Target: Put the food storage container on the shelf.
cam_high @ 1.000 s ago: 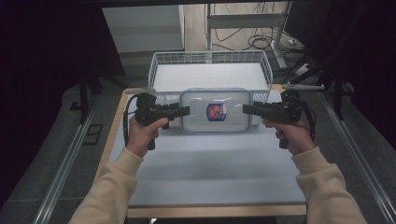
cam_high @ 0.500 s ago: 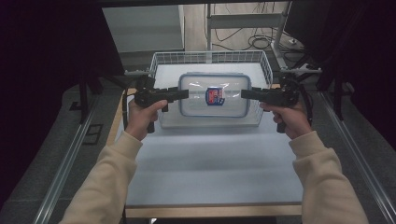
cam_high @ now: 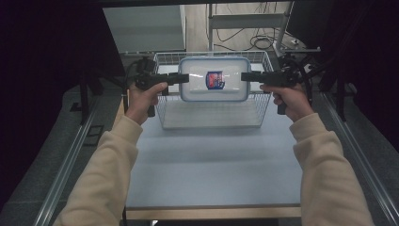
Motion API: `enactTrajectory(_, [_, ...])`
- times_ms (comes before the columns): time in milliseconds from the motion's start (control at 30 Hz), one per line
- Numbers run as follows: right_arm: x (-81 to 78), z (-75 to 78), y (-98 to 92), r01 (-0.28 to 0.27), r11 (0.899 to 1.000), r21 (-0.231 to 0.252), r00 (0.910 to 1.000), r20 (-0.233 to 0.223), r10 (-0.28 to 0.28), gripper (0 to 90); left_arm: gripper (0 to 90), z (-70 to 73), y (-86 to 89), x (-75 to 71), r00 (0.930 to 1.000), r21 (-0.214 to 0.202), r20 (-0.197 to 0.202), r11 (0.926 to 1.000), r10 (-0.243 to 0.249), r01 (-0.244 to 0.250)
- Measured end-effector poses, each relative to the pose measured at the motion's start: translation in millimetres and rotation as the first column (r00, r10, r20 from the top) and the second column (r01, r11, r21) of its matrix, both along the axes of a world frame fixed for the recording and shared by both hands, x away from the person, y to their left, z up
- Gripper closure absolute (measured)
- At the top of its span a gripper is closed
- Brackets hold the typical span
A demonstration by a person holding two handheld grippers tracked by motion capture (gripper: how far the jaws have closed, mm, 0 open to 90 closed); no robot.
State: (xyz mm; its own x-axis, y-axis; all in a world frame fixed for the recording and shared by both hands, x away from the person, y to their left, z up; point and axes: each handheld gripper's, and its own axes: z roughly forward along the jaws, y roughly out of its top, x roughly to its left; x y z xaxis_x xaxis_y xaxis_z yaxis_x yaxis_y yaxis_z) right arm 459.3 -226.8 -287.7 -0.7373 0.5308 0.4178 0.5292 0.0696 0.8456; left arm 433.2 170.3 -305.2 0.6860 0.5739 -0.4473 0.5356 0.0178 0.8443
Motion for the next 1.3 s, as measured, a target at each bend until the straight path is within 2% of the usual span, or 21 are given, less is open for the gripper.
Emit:
enactTrajectory(100, [6.5, 4.1, 0.8, 0.003, 1.000, -0.003, 1.0000, 0.000, -0.003, 52.2, 52.0, 2.7, 1.3, 7.8, 1.0000, -0.006, -0.002, 1.0000, 0.002, -0.002])
enactTrajectory(200, [22.0, 7.3, 3.0, 0.009, 1.000, 0.005, 0.9999, -0.011, -0.009, 52.2, 52.0, 2.4, 3.4, 22.0, 0.9999, -0.019, -0.011, 0.9998, 0.009, -0.009])
enactTrajectory(367, [38.3, 4.1, 3.2, 0.008, 1.000, 0.010, 0.9995, -0.030, -0.008, 52.3, 52.0, -2.2, 4.1, 36.1, 0.9998, -0.025, -0.017, 0.9996, 0.013, -0.014])
enactTrajectory(400, [45.7, 1.8, 4.1, 0.022, 1.000, 0.010, 0.9987, -0.046, -0.022, 52.2, 51.9, -5.9, 5.0, 46.2, 0.9989, -0.024, -0.044, 0.9996, 0.016, -0.017])
enactTrajectory(433, [45.7, 1.8, 4.1, 0.022, 1.000, 0.010, 0.9987, -0.046, -0.022, 52.2, 51.9, -5.9, 5.0, 46.2, 0.9989, -0.024, -0.044, 0.9996, 0.016, -0.017])
enactTrajectory(467, [52.9, -1.4, 4.3, 0.027, 1.000, 0.012, 0.9978, -0.062, -0.026, 52.2, 51.9, -6.8, 4.7, 51.4, 0.9983, -0.026, -0.052, 0.9993, 0.024, -0.026])
enactTrajectory(633, [66.7, -7.9, 3.6, 0.026, 1.000, 0.005, 0.9958, -0.088, -0.026, 51.5, 51.7, -9.0, 2.1, 59.3, 0.9973, -0.006, -0.066, 0.9995, 0.032, -0.032])
enactTrajectory(833, [73.1, -9.7, 4.0, 0.049, 0.999, 0.017, 0.9933, -0.106, -0.047, 50.7, 51.4, -12.8, 1.5, 66.2, 0.9950, -0.035, -0.086, 0.9979, 0.051, -0.054])
enactTrajectory(1000, [74.2, -8.5, 6.4, 0.071, 0.997, 0.003, 0.9907, -0.117, -0.070, 49.1, 51.2, -12.6, 0.3, 68.5, 0.9915, -0.050, -0.111, 0.9960, 0.069, -0.074])
enactTrajectory(1033, [74.6, -7.8, 7.7, 0.079, 0.997, -0.004, 0.9896, -0.120, -0.079, 48.8, 50.9, -12.6, 0.5, 69.8, 0.9899, -0.047, -0.121, 0.9957, 0.074, -0.080])
enactTrajectory(1067, [77.3, -6.0, 9.6, 0.104, 0.995, -0.007, 0.9825, -0.155, -0.104, 48.4, 50.8, -13.9, 0.9, 73.0, 0.9873, -0.062, -0.137, 0.9941, 0.080, -0.089])
enactTrajectory(1100, [77.3, -6.0, 9.6, 0.104, 0.995, -0.007, 0.9825, -0.155, -0.104, 48.4, 50.8, -13.9, 0.9, 73.0, 0.9873, -0.062, -0.137, 0.9941, 0.080, -0.089])
enactTrajectory(1133, [79.7, -5.2, 10.6, 0.119, 0.993, -0.009, 0.9772, -0.176, -0.118, 48.3, 50.8, -14.7, 0.6, 75.8, 0.9838, -0.078, -0.156, 0.9918, 0.088, -0.101])
enactTrajectory(1200, [81.0, -5.2, 10.9, 0.127, 0.992, -0.011, 0.9743, -0.186, -0.127, 48.2, 50.7, -15.3, 0.6, 77.9, 0.9819, -0.082, -0.166, 0.9910, 0.091, -0.106])
enactTrajectory(1233, [84.4, -6.4, 11.0, 0.143, 0.990, -0.007, 0.9667, -0.214, -0.141, 47.9, 50.3, -16.2, 0.6, 79.8, 0.9799, -0.088, -0.177, 0.9901, 0.093, -0.109])
enactTrajectory(1267, [85.5, -6.1, 11.3, 0.150, 0.989, -0.014, 0.9631, -0.224, -0.150, 47.7, 50.1, -17.6, 0.1, 82.6, 0.9761, -0.084, -0.188, 0.9884, 0.109, -0.126])
enactTrajectory(1300, [85.5, -6.1, 11.3, 0.150, 0.989, -0.014, 0.9631, -0.224, -0.150, 47.7, 49.3, -17.6, 0.1, 82.6, 0.9761, -0.084, -0.188, 0.9884, 0.109, -0.126])
